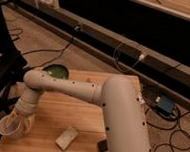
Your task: Place the ceramic cup in the ceramic bowl
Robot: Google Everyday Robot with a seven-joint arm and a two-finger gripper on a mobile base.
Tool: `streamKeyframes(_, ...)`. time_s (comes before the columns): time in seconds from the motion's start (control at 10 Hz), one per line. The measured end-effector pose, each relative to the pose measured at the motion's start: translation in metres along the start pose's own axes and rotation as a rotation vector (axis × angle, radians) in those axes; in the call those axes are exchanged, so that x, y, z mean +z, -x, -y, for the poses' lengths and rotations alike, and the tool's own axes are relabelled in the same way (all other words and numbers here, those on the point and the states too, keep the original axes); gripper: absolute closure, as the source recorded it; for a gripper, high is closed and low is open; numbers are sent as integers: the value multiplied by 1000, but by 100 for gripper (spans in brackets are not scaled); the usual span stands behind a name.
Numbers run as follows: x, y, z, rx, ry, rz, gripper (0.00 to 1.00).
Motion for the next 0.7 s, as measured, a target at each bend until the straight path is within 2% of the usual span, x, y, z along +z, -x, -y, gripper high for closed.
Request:
streamKeyframes(0.2,-1,-2,-2,1,-7,-10,80)
streamKeyframes(0.4,-4,-2,-2,5,-22,-22,97)
streamKeyframes(0.5,-8,-3,0,15,-41,-36,100)
streamKeyframes(0.7,-20,-7,4,43,-78,-70,100)
